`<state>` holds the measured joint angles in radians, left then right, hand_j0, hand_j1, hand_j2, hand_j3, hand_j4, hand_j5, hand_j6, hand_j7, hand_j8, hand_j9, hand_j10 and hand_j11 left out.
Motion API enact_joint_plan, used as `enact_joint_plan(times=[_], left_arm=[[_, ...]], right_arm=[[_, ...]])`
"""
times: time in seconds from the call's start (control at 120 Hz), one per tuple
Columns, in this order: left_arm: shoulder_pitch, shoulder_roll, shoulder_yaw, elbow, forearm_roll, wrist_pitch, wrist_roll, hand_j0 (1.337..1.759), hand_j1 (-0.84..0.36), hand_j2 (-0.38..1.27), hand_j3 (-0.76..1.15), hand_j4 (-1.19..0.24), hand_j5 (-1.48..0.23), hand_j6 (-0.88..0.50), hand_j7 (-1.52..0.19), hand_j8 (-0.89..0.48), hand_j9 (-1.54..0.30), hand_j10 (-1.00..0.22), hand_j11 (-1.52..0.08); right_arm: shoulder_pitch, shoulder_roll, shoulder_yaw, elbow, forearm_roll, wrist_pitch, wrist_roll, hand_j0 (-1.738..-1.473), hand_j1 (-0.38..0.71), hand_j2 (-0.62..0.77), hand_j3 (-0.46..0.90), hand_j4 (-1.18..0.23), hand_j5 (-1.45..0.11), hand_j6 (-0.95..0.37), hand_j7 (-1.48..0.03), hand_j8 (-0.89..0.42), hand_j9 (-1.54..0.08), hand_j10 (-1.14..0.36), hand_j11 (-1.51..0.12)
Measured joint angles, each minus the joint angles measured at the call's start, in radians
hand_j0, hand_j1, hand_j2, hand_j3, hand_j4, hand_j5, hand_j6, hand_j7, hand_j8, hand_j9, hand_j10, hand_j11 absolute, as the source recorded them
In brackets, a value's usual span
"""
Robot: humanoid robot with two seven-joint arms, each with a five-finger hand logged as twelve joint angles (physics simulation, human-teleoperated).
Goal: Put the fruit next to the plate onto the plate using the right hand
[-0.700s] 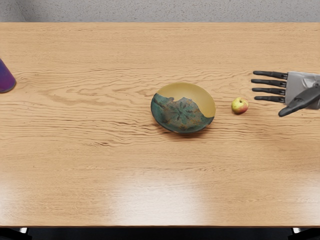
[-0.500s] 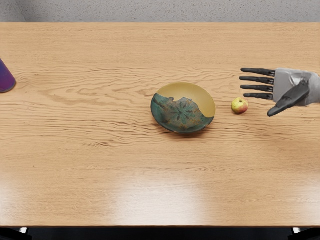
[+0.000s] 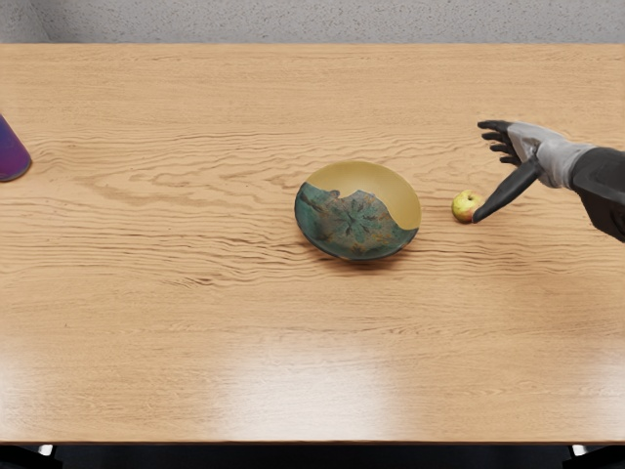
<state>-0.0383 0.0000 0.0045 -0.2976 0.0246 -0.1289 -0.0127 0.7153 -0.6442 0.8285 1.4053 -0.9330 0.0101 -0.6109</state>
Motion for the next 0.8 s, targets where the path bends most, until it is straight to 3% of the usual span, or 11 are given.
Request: enact_joint_plan(times=[0.158, 0.292, 0.6, 0.8], left_arm=[[0.000, 0.000, 0.000, 0.000, 0.000, 0.000, 0.000, 1.658, 0.35, 0.00, 0.00, 0.00, 0.00, 0.00, 0.00, 0.00, 0.00, 0.00, 0.00], [0.000, 0.000, 0.000, 0.000, 0.000, 0.000, 0.000, 1.658, 0.35, 0.00, 0.00, 0.00, 0.00, 0.00, 0.00, 0.00, 0.00, 0.00, 0.00], [0.000, 0.000, 0.000, 0.000, 0.000, 0.000, 0.000, 1.658, 0.35, 0.00, 0.00, 0.00, 0.00, 0.00, 0.00, 0.00, 0.00, 0.00, 0.00], [0.000, 0.000, 0.000, 0.000, 0.000, 0.000, 0.000, 1.658, 0.35, 0.00, 0.00, 0.00, 0.00, 0.00, 0.00, 0.00, 0.00, 0.00, 0.00]], right_arm=[[0.166, 0.006, -0.287, -0.067, -0.051, -0.051, 0.000, -1.658, -0.30, -0.01, 0.00, -0.04, -0.05, -0.04, -0.05, -0.04, -0.05, -0.04, -0.05], [0.236, 0.059, -0.385, -0.153, -0.056, -0.059, 0.000, -1.658, -0.31, -0.01, 0.00, -0.04, -0.05, -0.04, -0.05, -0.04, -0.05, -0.04, -0.05], [0.275, 0.153, -0.494, -0.278, -0.065, -0.227, 0.000, -1.658, -0.28, -0.01, 0.00, -0.06, -0.07, -0.06, -0.07, -0.06, -0.07, -0.06, -0.07], [0.302, 0.241, -0.546, -0.360, -0.057, -0.245, 0.000, -1.658, -0.12, -0.04, 0.00, -0.19, -0.25, -0.19, -0.25, -0.19, -0.25, -0.19, -0.25]])
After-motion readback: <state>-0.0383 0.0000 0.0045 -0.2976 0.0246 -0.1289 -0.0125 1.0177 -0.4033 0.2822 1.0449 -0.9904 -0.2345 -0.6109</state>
